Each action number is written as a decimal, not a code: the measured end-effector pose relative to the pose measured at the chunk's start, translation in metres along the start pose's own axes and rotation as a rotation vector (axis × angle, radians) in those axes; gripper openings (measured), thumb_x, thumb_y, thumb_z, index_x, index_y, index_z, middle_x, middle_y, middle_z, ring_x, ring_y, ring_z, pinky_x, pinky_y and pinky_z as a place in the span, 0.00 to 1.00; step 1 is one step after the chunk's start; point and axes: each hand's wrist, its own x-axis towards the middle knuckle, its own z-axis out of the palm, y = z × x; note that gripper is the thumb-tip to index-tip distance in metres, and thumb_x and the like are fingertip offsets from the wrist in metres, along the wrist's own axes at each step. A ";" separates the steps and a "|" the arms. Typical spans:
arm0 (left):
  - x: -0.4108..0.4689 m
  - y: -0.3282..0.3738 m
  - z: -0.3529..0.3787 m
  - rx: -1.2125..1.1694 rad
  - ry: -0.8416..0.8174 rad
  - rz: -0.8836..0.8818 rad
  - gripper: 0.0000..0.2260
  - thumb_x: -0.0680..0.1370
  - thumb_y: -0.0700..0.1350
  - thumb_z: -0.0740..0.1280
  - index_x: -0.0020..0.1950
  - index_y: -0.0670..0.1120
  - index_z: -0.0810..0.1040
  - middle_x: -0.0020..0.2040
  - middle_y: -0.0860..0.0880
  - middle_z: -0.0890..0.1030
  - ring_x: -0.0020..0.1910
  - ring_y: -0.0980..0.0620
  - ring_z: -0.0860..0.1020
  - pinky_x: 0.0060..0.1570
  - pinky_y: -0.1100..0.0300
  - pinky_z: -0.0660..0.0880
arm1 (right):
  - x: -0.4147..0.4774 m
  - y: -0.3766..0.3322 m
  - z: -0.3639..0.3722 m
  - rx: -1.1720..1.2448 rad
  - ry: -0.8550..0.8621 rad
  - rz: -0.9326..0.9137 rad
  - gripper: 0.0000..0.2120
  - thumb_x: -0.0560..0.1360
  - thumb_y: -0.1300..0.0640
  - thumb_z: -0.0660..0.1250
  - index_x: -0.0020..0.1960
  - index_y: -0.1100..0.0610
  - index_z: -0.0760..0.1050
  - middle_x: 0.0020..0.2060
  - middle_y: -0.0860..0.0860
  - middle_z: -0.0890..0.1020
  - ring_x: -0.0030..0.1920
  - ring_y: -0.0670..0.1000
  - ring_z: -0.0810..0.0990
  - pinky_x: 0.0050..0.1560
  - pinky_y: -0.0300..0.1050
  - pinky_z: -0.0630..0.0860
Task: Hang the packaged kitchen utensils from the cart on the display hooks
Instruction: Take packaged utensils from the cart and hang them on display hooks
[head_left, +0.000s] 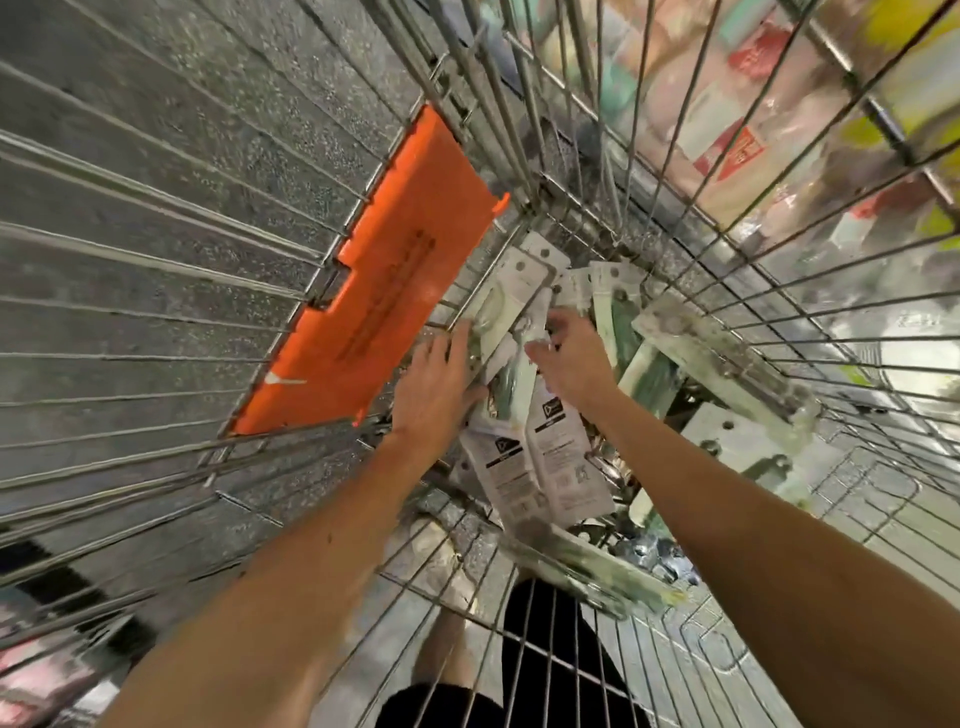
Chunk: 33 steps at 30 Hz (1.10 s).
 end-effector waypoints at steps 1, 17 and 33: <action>-0.001 -0.001 0.000 0.015 -0.001 0.028 0.41 0.70 0.51 0.78 0.75 0.38 0.63 0.57 0.40 0.78 0.55 0.40 0.78 0.49 0.50 0.81 | 0.002 0.001 0.002 0.045 0.027 -0.002 0.17 0.76 0.54 0.70 0.62 0.54 0.69 0.60 0.58 0.76 0.50 0.58 0.79 0.54 0.59 0.79; 0.010 -0.001 -0.035 -0.201 -0.106 -0.062 0.32 0.79 0.49 0.66 0.80 0.49 0.57 0.57 0.41 0.81 0.50 0.41 0.81 0.48 0.52 0.76 | 0.003 0.000 -0.002 0.192 0.095 0.020 0.06 0.82 0.56 0.60 0.55 0.58 0.66 0.32 0.49 0.70 0.28 0.47 0.68 0.31 0.44 0.67; 0.011 0.023 -0.008 -0.526 -0.398 -0.269 0.40 0.59 0.59 0.83 0.64 0.49 0.69 0.59 0.49 0.74 0.60 0.47 0.74 0.59 0.49 0.75 | -0.009 0.022 -0.022 0.301 0.052 0.164 0.07 0.82 0.56 0.62 0.58 0.57 0.68 0.37 0.49 0.72 0.28 0.47 0.69 0.27 0.38 0.68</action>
